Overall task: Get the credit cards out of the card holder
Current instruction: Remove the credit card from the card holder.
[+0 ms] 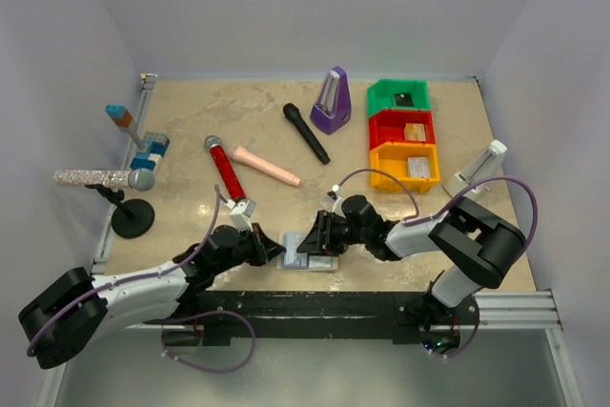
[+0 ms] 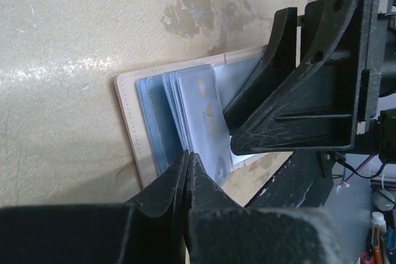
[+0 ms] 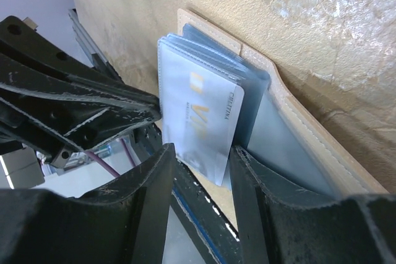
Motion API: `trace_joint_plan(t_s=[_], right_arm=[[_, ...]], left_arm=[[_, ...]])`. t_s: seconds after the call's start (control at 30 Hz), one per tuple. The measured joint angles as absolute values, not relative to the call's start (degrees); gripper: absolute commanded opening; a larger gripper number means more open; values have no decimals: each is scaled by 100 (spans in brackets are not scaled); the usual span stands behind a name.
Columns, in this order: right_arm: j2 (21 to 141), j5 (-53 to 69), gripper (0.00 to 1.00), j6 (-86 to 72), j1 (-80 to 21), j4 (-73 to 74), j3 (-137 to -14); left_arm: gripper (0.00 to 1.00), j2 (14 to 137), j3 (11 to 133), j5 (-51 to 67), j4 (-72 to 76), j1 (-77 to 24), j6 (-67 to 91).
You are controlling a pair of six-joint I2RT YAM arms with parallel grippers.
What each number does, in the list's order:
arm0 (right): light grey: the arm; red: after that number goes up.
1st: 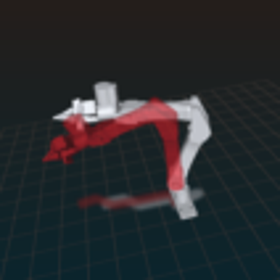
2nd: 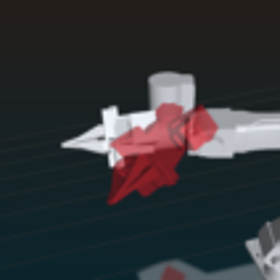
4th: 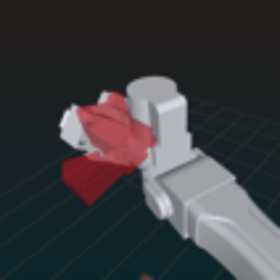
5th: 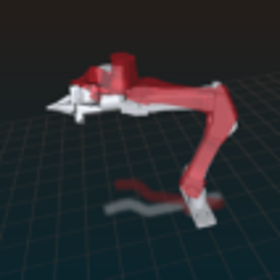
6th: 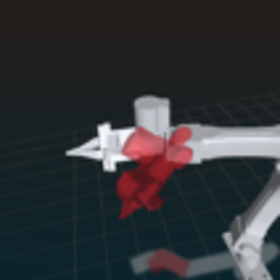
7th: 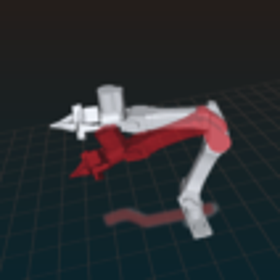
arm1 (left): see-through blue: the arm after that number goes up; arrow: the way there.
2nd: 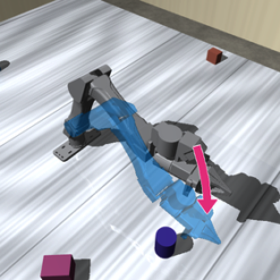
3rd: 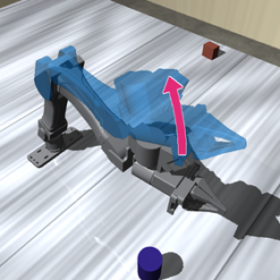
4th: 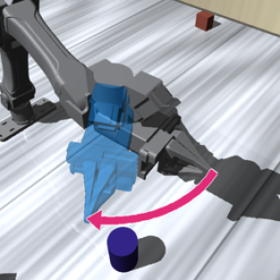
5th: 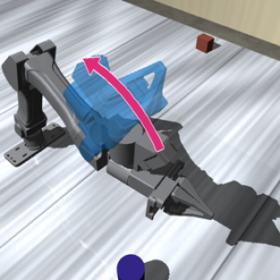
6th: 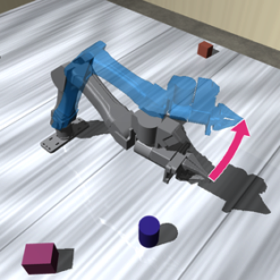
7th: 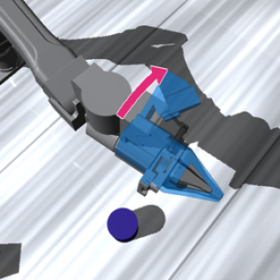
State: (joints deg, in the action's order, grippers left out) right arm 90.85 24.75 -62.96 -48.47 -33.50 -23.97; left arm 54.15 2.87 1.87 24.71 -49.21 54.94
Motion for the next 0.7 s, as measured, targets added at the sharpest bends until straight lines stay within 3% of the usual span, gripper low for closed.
trace_joint_plan(t_s=[0.37,0.7], right_arm=[[8989,2416,49,-6202,-4875,-3041,-2482],[8952,2394,50,-6173,-4875,-2985,-2482]], left_arm=[[0,5122,287,185,2174,-4928,5489],[0,5688,287,187,2268,-4928,5487]])
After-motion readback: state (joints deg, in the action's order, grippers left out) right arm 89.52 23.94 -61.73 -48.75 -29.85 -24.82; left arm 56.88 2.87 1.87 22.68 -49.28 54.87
